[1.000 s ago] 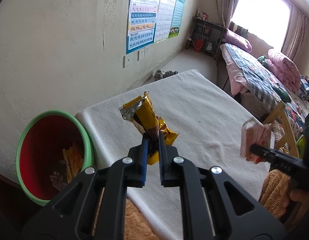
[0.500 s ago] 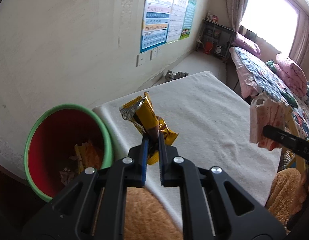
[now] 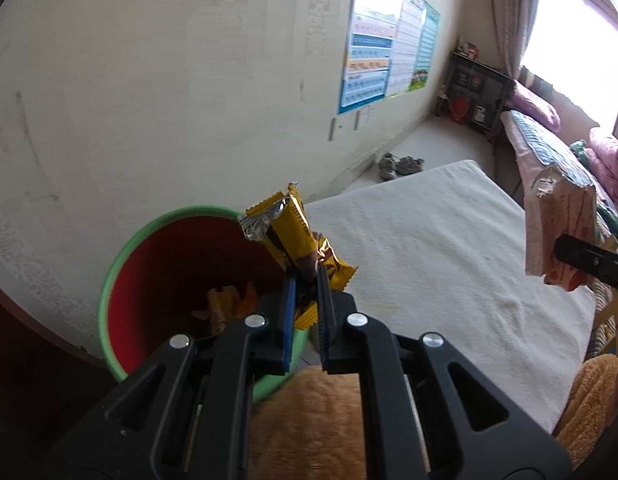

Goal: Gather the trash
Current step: 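Lower both items into the green bin and open both tools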

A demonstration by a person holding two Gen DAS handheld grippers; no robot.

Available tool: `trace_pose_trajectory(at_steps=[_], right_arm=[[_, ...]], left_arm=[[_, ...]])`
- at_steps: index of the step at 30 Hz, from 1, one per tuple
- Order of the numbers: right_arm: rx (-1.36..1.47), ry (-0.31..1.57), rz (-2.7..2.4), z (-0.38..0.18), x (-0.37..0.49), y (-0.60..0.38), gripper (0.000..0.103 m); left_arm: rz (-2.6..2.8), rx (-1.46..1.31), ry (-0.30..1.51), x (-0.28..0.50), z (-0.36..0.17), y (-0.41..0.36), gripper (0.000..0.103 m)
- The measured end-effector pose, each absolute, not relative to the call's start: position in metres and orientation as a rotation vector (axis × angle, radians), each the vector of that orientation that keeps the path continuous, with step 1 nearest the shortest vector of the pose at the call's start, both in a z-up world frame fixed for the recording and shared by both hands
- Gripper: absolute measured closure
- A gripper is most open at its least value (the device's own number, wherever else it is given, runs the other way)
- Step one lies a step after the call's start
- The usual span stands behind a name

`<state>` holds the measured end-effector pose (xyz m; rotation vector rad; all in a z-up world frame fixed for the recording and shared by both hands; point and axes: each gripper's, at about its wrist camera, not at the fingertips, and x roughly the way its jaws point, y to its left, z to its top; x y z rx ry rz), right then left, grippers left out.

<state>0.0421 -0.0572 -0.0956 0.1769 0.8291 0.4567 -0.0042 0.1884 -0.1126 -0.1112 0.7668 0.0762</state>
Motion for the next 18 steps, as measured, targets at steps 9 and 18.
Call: trace_pose_trajectory(at_steps=[9, 18], right_arm=[[0.116, 0.860, 0.542, -0.102, 0.051, -0.005, 0.077], [0.059, 0.890, 0.611, -0.110, 0.059, 0.041, 0.076]], left_arm=[[0.173, -0.152, 0.784, -0.013, -0.122, 0.233, 0.094], [0.235, -0.200, 0.803, -0.014, -0.132, 0.264, 0.094]])
